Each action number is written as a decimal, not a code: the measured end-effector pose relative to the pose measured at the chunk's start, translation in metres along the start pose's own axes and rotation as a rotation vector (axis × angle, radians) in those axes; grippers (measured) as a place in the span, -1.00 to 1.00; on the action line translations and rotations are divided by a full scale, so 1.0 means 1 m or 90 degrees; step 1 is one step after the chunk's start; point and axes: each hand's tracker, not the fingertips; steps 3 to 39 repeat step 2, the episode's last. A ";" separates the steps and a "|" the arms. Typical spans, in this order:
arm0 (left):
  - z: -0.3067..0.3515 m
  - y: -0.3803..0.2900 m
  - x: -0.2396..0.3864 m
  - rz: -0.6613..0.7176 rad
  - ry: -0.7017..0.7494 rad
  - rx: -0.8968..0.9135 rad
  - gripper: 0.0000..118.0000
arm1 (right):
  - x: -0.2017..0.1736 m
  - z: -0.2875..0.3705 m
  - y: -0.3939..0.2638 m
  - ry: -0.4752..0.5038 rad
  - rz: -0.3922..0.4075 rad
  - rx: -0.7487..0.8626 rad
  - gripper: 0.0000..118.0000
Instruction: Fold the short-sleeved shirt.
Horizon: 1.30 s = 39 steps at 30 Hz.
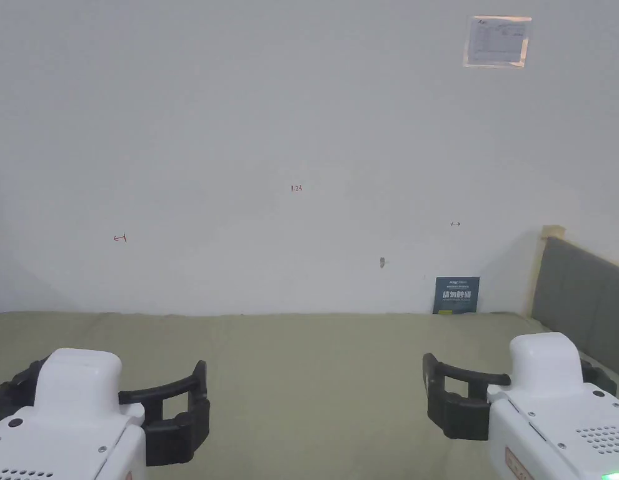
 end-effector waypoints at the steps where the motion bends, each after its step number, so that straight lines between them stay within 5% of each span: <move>1: 0.000 0.000 0.000 0.001 -0.001 -0.001 1.00 | 0.000 0.000 0.000 0.000 0.002 0.001 1.00; 39: 0.000 0.000 0.000 0.001 -0.001 0.000 1.00 | -0.001 0.000 0.000 -0.001 0.005 0.004 1.00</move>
